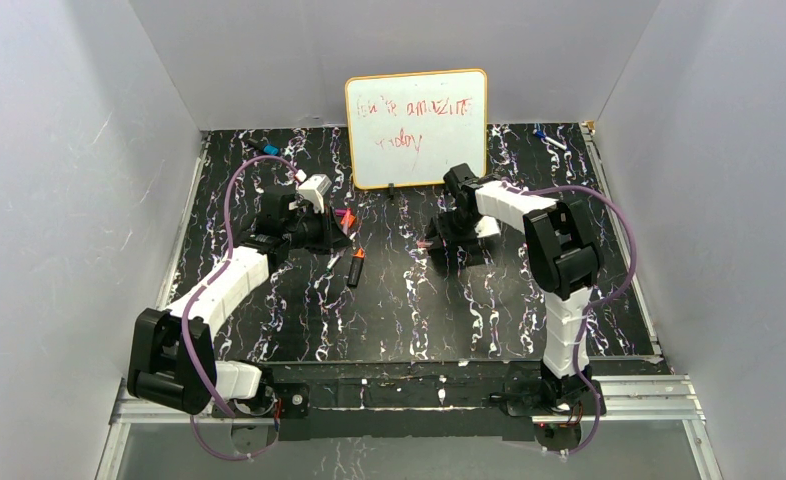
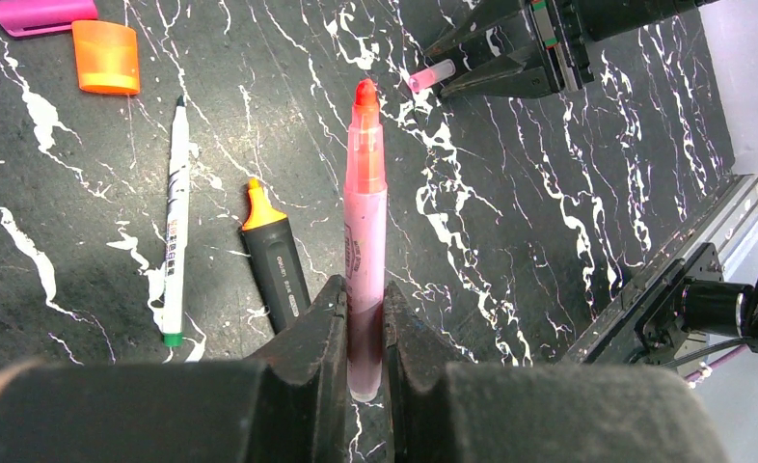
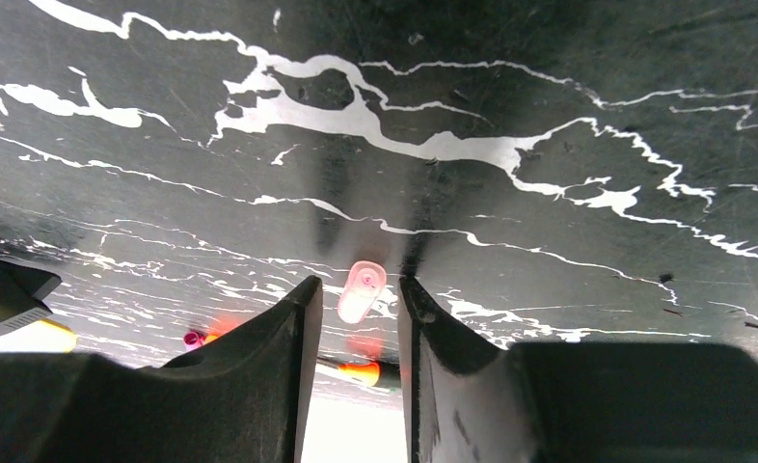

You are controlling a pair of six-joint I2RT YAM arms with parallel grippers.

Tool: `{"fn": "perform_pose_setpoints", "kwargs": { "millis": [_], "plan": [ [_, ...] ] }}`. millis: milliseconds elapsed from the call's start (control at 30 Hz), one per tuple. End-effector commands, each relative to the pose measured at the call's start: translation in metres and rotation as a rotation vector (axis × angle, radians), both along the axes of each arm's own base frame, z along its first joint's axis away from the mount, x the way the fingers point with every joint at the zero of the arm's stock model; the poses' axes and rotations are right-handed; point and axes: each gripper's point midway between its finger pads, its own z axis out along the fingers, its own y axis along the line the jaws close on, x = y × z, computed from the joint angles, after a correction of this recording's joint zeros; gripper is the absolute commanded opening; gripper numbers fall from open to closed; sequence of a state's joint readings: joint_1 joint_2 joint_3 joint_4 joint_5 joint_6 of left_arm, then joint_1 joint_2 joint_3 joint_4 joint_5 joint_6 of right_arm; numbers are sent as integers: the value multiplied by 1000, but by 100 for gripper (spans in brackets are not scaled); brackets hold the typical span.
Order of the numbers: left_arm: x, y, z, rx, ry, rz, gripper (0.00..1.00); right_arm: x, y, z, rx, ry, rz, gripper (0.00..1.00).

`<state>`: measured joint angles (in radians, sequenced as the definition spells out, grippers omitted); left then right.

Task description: Insert the pens into the pen caps

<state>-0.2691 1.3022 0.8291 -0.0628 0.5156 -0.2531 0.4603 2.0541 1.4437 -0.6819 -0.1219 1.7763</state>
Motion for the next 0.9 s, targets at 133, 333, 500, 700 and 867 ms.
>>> {"fn": "perform_pose_setpoints", "kwargs": {
  "millis": [133,333,500,700,867],
  "plan": [
    [4,1,9,2,-18,-10,0,-7,3,-8,7,55,10,17],
    [4,3,8,16,-21,-1,0,-9,5,-5,27,40,44,1],
    [7,3,8,11,-41,5,0,50,44,66,154,-557,452,1],
    [0,-18,30,-137,-122,-79,0,45,97,195,281,-1253,950,1],
    [-12,-38,41,-289,-113,-180,0,11,105,250,215,-1489,1102,1]
  ]
}}
